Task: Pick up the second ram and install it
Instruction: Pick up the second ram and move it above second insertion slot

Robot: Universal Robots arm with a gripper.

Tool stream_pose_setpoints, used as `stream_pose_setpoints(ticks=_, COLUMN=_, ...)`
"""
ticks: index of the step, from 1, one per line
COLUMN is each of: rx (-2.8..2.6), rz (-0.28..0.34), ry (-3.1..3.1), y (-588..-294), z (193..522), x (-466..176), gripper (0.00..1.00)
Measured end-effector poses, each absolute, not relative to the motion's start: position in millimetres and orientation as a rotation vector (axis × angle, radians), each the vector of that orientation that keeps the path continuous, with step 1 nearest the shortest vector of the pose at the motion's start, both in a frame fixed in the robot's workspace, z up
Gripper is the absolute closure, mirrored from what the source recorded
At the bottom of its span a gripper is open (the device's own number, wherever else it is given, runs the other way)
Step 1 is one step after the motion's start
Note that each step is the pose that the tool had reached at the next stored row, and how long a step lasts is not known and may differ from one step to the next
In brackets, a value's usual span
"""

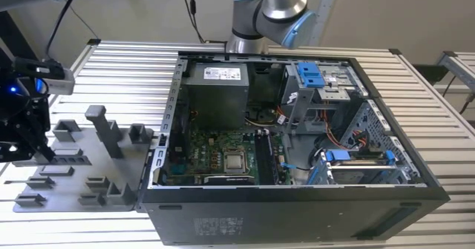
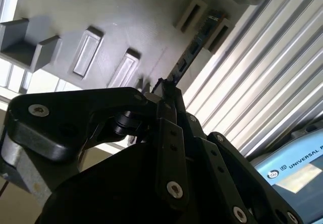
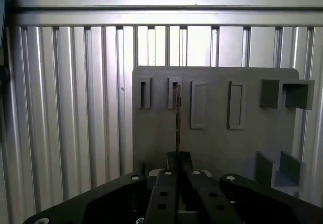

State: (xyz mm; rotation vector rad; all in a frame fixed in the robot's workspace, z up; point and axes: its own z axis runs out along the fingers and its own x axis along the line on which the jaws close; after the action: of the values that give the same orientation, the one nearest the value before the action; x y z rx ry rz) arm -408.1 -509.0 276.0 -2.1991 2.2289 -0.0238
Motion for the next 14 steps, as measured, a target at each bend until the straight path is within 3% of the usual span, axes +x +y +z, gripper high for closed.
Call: stream_pose_setpoints(ticks=14, rx=-2.199, rz=-0.024, ry=2.229, y=-509.0, z=284.3, x=-408.1, gripper=0.86)
